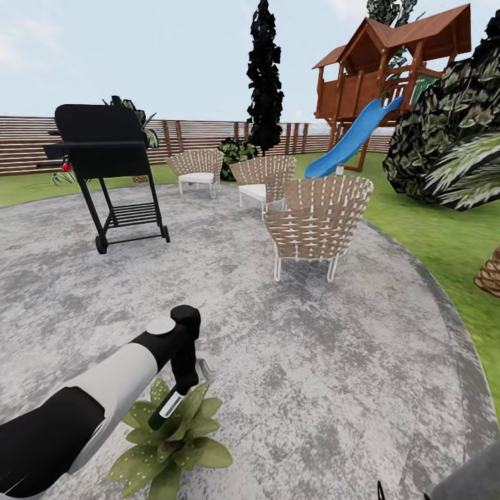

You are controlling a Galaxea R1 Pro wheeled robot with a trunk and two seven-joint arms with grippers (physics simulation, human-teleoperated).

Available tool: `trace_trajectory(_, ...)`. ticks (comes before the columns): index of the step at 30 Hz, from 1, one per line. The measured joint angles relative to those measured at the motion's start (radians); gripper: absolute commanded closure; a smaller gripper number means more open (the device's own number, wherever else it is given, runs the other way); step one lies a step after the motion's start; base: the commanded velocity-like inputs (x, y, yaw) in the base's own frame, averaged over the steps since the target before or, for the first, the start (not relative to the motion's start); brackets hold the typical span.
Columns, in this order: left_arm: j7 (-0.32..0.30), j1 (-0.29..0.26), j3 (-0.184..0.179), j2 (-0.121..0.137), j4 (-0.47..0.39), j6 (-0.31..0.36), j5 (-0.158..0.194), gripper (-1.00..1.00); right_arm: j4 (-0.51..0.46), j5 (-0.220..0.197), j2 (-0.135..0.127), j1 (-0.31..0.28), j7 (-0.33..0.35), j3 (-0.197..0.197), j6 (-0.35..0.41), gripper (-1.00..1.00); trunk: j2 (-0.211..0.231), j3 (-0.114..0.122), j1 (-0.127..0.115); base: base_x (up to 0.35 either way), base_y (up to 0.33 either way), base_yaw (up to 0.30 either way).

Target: Pick up the pesticide atomizer in the garden and spray insectifuge to fully cover both potted plants in the garden.

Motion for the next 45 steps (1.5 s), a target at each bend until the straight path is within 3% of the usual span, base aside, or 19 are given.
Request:
trace_trajectory(4, 0.000, 0.006, -0.002, 0.000, 0.000, -0.003, -0.003, 1.00, 0.000, 0.002, 0.000, 0.000, 0.000, 0.000, 0.000, -1.00, 0.000, 0.000, 0.000, 0.000, 0.000, 0.000)
trace_trajectory(8, 0.000, 0.051, -0.004, 0.001, 0.000, -0.004, -0.008, 1.00, 0.000, 0.003, 0.001, 0.000, 0.000, 0.000, 0.000, -1.00, 0.000, 0.000, 0.000, 0.000, 0.000, 0.000)
trace_trajectory(13, 0.000, 0.069, -0.005, 0.000, 0.000, -0.003, -0.006, 1.00, 0.000, 0.002, 0.001, 0.000, 0.000, 0.000, 0.000, -1.00, 0.000, 0.000, 0.000, 0.000, 0.000, 0.000)
trace_trajectory(16, 0.000, 0.110, -0.005, -0.011, 0.000, -0.004, -0.007, 1.00, 0.000, 0.002, 0.001, 0.000, 0.000, 0.000, 0.000, -1.00, 0.000, 0.000, 0.000, 0.000, 0.000, 0.000)
trace_trajectory(21, 0.000, 0.123, -0.004, -0.011, -0.006, -0.002, -0.009, 1.00, 0.000, 0.001, 0.001, 0.000, 0.000, 0.000, 0.000, -1.00, 0.000, 0.000, 0.000, 0.000, 0.000, 0.000)
trace_trajectory(30, 0.000, 0.123, 0.003, 0.052, 0.000, -0.001, -0.011, 1.00, 0.000, 0.002, 0.001, 0.000, 0.000, 0.000, 0.000, -1.00, 0.000, 0.000, 0.000, 0.000, 0.000, 0.000)
trace_trajectory(33, 0.000, 0.126, 0.002, 0.057, 0.001, -0.001, -0.009, 1.00, 0.000, 0.002, 0.001, 0.000, 0.000, 0.000, 0.000, -1.00, 0.000, 0.000, 0.000, 0.000, 0.000, 0.000)
trace_trajectory(45, 0.000, 0.165, 0.001, 0.014, 0.000, 0.003, 0.006, 1.00, 0.000, 0.003, 0.001, 0.000, 0.000, 0.000, 0.001, -1.00, 0.000, 0.000, 0.000, 0.000, 0.000, 0.000)
